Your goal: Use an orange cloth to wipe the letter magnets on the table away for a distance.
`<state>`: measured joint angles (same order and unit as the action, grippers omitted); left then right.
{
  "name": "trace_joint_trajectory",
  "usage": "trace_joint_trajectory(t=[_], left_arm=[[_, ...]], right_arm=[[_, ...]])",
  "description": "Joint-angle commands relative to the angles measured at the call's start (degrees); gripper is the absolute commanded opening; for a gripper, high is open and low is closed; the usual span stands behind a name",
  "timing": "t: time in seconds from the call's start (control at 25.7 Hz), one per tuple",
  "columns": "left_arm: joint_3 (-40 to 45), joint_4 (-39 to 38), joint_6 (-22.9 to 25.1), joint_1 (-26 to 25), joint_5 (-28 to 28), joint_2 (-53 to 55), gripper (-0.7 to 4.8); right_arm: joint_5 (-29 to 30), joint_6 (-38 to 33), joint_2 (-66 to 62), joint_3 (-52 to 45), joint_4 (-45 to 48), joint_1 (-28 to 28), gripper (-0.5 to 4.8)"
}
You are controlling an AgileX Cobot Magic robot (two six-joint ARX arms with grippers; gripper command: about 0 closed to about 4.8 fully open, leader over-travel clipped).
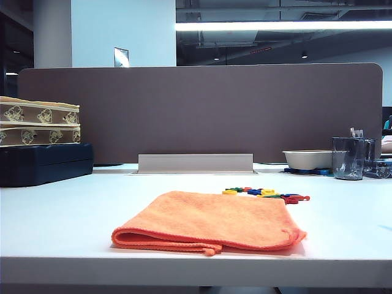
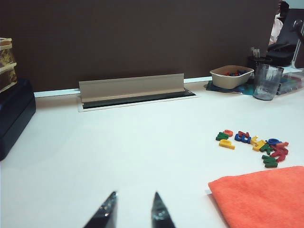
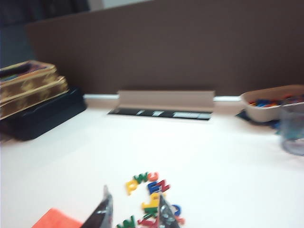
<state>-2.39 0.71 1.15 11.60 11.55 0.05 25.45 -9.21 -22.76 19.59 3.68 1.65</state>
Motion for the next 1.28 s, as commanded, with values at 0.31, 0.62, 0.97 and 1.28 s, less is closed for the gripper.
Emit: trace_joint_trajectory(t=[0.31,0.62,0.97,1.28], left_arm=[[-0.22,0.00,0.98,1.68,-0.24,0.17,0.91],[-0.22,0.17,0.98,1.68,0.04,1.22,0.91],[-0.20,0.20,0.96,1.68,0.33,1.51,0.91],[-0.20,2.16,1.60,1.68,0.70,4.09,0.91]], right_arm=[[4.26,14.36,-12.02,5.99,0.83,-3.06,1.54],[6.47,22.45,-21.73,8.46,0.96,-14.34,2.22],[0.09,25.79,-32.15,8.90,3.13,-22.34,2.36],[0.17,25.77,-40.89,9.81,5.42,-24.39,2.57]])
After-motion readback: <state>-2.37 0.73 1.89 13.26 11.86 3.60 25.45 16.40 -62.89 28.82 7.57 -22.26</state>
